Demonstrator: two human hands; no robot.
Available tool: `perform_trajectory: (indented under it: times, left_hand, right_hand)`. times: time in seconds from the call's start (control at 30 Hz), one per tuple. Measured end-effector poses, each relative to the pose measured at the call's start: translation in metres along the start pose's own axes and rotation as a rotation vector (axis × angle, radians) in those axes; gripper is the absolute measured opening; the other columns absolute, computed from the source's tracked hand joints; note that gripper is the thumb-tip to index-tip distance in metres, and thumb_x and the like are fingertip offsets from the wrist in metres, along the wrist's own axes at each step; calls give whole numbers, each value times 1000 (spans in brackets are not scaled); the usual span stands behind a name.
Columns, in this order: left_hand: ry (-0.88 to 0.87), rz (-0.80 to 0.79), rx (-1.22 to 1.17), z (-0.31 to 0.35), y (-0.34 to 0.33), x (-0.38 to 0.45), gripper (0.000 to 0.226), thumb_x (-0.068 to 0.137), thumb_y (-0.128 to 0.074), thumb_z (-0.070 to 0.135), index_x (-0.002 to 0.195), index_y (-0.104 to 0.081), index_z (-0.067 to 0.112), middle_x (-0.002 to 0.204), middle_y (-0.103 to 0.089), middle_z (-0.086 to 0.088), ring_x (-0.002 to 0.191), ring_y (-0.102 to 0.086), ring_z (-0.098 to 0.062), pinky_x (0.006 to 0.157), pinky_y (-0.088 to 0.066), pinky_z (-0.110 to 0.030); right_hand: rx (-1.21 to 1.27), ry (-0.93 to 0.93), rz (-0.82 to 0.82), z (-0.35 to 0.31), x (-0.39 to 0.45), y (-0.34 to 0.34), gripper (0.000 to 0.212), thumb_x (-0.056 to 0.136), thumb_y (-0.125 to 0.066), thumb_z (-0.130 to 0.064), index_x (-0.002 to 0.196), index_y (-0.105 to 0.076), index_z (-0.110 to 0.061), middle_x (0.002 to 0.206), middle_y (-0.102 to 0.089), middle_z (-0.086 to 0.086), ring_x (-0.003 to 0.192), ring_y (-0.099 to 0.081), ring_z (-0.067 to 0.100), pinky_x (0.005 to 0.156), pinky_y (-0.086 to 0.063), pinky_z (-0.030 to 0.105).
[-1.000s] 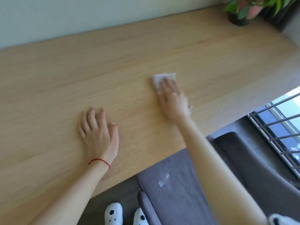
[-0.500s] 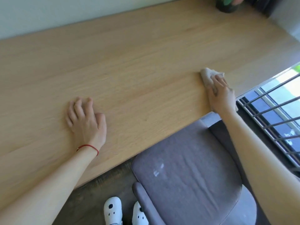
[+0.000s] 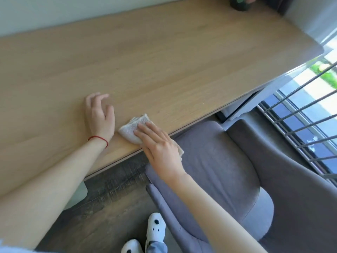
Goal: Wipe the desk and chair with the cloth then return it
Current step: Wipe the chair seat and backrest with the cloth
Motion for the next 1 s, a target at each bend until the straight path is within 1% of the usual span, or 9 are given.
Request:
perform_trajectory:
  times: [0.1,0.23,0.4,0.53,0.63,0.77,0.83,0.9,1.0]
  left_hand:
    - [-127,-20,-119,17,14,-29,33,76,-41,-7,95,-66,3,100,-58,-21,96,-55,-32,85,-46,-41]
    - [-95,-124,-245,26,9,-121,25,80,-42,2,86,-62,17,83,-60,-3,70,-51,-9,67,-39,-20]
    - [37,-394,-129,6,-36,-219,20,78,-54,-2,88,-65,12,89,-63,-2,81,-60,-20,72,-50,-33]
    - [207,-363,-66,-9,-65,-242,17,79,-55,1,89,-66,11,94,-63,-6,90,-59,-26,78,-46,-33]
    - [331,-249,52,-22,-86,-254,24,76,-60,4,99,-65,7,108,-60,-15,103,-52,-34,90,-39,-38]
    - [658,-134,113,-36,-115,-291,60,77,-67,17,129,-43,-1,133,-41,-23,120,-42,-40,99,-33,-43]
    - [777,-145,59,-42,-129,-309,65,83,-63,18,137,-32,-1,136,-38,-24,120,-44,-42,95,-38,-45]
    - [791,-122,76,-45,-134,-318,60,86,-59,20,137,-32,2,133,-41,-23,115,-49,-42,87,-43,-48]
    - [747,-50,138,-47,-136,-320,54,84,-59,22,130,-40,2,128,-46,-21,108,-53,-42,81,-46,-48]
  right_hand:
    - [92,-74,12,4,-23,22,30,95,-54,-11,124,-63,-12,126,-66,5,126,-53,15,102,-43,30]
    - [269,-381,142,37,-62,49,20,94,-55,-23,111,-66,-26,65,-58,-26,61,-55,-14,59,-41,5]
    - [635,-772,118,91,-108,30,24,97,-51,-31,86,-66,-15,67,-61,-2,60,-55,9,57,-46,26]
    - [753,-884,86,128,-132,-6,32,96,-52,-30,90,-62,0,77,-58,7,70,-53,17,65,-45,33]
    - [863,-968,42,154,-152,-30,30,96,-53,-30,82,-65,-6,78,-61,7,70,-55,16,61,-48,28]
    - [1175,-1193,-9,188,-173,-57,32,95,-51,-38,100,-68,-11,92,-71,13,78,-66,22,70,-54,32]
    - [1381,-1257,-52,202,-179,-66,43,96,-43,-46,102,-66,-10,84,-75,10,70,-71,19,59,-57,27]
    - [1213,-1293,-108,217,-184,-71,36,94,-46,-45,89,-65,-14,64,-67,4,47,-64,13,41,-48,19]
    - [663,-1058,-17,241,-177,-70,19,88,-56,-24,71,-59,-19,67,-55,0,61,-52,17,56,-41,25]
Point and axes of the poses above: each hand's wrist, its own x-axis towards the middle knuckle, its own y-axis out of the back of the hand, z = x × y, the point moved 4 cm from there along x, towards the middle knuckle
